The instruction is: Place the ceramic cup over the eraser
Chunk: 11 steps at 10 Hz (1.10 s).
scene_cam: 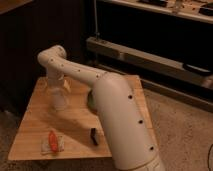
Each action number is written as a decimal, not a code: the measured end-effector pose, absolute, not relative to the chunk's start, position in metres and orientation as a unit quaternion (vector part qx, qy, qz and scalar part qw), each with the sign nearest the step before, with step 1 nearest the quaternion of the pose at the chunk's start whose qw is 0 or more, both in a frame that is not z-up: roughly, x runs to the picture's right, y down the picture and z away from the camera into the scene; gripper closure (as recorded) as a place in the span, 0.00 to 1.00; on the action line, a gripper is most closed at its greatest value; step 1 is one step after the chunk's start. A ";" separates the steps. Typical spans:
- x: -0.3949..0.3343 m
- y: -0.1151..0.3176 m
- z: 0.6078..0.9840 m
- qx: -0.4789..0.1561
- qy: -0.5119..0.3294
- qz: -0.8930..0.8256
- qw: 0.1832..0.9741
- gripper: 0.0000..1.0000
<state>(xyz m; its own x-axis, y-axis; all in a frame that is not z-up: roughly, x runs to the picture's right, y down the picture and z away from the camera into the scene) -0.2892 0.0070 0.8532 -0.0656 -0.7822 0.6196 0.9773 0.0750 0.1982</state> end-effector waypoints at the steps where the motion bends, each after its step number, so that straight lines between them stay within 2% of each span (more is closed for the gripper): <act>1: -0.290 0.007 0.855 -0.160 -0.308 -0.661 0.665 0.20; 11: -0.295 0.020 0.881 -0.184 -0.318 -0.655 0.660 0.20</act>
<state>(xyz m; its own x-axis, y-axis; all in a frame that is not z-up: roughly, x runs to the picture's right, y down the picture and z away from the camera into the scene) -0.2948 0.0200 0.8814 -0.0622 -0.7477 0.6611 0.9818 0.0732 0.1751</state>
